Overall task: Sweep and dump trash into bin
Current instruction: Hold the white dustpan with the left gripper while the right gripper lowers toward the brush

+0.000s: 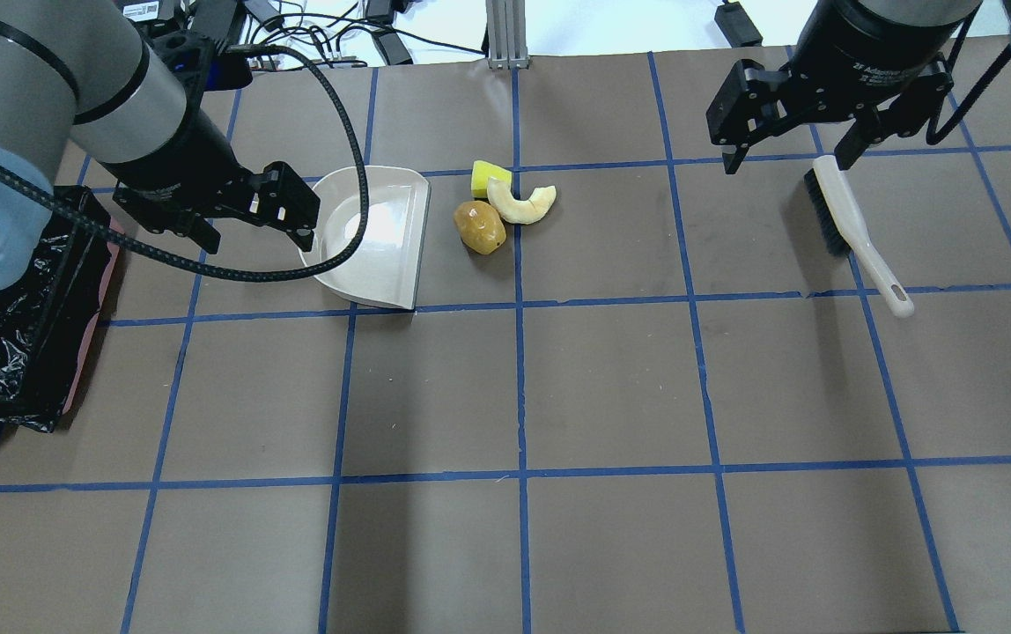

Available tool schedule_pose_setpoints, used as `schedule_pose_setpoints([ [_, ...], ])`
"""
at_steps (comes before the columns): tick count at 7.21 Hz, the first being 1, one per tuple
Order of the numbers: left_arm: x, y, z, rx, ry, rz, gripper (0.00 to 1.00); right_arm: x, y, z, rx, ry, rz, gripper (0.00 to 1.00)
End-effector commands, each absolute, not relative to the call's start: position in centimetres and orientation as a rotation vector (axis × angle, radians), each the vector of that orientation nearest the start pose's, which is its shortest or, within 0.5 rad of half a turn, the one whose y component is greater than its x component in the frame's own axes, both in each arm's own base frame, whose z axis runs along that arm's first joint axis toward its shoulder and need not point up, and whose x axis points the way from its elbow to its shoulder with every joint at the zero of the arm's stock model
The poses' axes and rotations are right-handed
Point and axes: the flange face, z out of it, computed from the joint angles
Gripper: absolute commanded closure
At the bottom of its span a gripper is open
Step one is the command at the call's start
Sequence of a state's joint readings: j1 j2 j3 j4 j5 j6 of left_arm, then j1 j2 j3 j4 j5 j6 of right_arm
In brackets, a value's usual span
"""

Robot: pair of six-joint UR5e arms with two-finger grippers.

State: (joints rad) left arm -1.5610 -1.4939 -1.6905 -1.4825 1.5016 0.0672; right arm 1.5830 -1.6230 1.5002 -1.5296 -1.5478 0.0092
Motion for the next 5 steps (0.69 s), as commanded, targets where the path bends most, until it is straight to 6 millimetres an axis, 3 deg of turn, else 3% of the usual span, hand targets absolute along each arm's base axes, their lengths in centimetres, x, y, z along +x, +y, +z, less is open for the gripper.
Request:
schedule_pose_setpoints([
  [1, -13.7, -46.3, 47.0, 0.064, 3.218, -0.053, 0.0, 14.1, -47.3, 54.4, -0.006, 3.115, -0.126, 0.0],
  [5, -13.6, -46.3, 46.9, 0.073, 3.204, -0.06, 0.0, 12.8, -48.3, 53.8, 0.0, 3.133, -0.123, 0.0],
])
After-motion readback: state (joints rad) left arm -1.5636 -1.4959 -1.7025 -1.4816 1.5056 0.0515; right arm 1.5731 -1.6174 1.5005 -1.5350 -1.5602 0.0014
